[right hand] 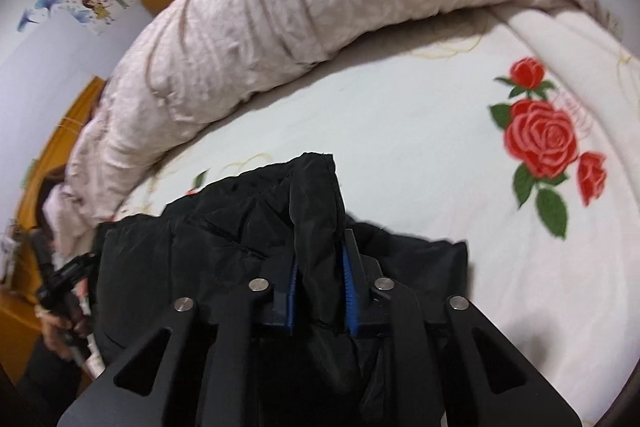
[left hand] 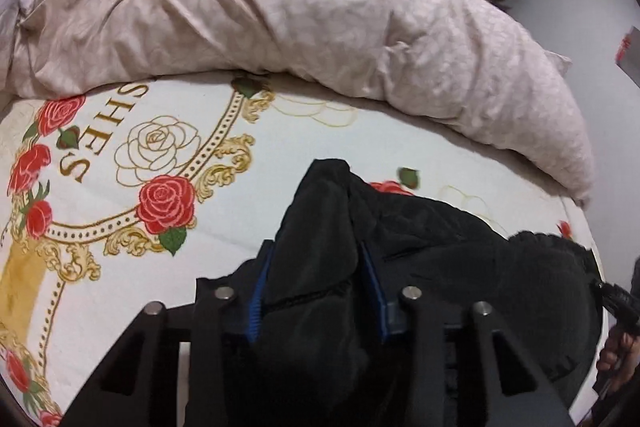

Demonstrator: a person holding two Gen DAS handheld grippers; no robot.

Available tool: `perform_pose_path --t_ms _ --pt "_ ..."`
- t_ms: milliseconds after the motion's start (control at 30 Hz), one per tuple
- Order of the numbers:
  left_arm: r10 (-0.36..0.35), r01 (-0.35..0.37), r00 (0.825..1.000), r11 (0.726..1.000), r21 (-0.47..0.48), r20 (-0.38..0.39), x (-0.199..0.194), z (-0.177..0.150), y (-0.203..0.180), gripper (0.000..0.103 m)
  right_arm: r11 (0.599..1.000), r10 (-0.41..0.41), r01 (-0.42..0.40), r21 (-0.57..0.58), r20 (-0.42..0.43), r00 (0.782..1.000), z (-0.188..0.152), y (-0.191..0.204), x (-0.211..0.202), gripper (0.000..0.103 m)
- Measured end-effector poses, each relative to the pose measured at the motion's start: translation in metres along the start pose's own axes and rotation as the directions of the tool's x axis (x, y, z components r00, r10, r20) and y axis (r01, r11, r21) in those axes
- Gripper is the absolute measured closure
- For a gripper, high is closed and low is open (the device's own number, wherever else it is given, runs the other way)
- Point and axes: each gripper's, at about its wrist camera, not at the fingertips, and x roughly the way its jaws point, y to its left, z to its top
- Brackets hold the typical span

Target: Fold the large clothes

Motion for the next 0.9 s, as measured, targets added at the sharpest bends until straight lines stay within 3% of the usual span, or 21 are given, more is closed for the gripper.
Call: perform_pose_path --t_ms 167,400,533,733,900 --pt "0.109 -0.109 0.994 0.994 0.012 0.015 0.035 -0.007 0.001 0.062 0.995 -0.095 0.094 -0.011 -0.039 0.995 -0.004 -0.001 0.049 0.085" --pt "0.156 -0.156 0.987 0.988 -0.009 0.037 0.057 -0.013 0.002 0.055 0.981 -0.184 0.181 -0.072 -0.042 0.982 -0.004 0.008 0.071 0.081" --pt "0.169 -0.169 0.985 0.986 0.000 0.033 0.043 -0.005 0.000 0.051 0.971 -0.224 0.222 -0.085 -0.012 0.974 0.003 0.020 0.049 0.074" --pt "0.158 -0.157 0.984 0.987 -0.018 0.080 -0.003 0.009 0.000 0.041 0.950 -0.245 0.265 -0.162 0.134 0.960 0.011 0.053 -0.015 0.056" --pt "0.138 -0.144 0.977 0.989 0.023 0.162 -0.043 0.015 -0.022 0.034 0.937 -0.202 0.247 -0.246 0.192 0.960 0.006 0.099 -0.042 0.054"
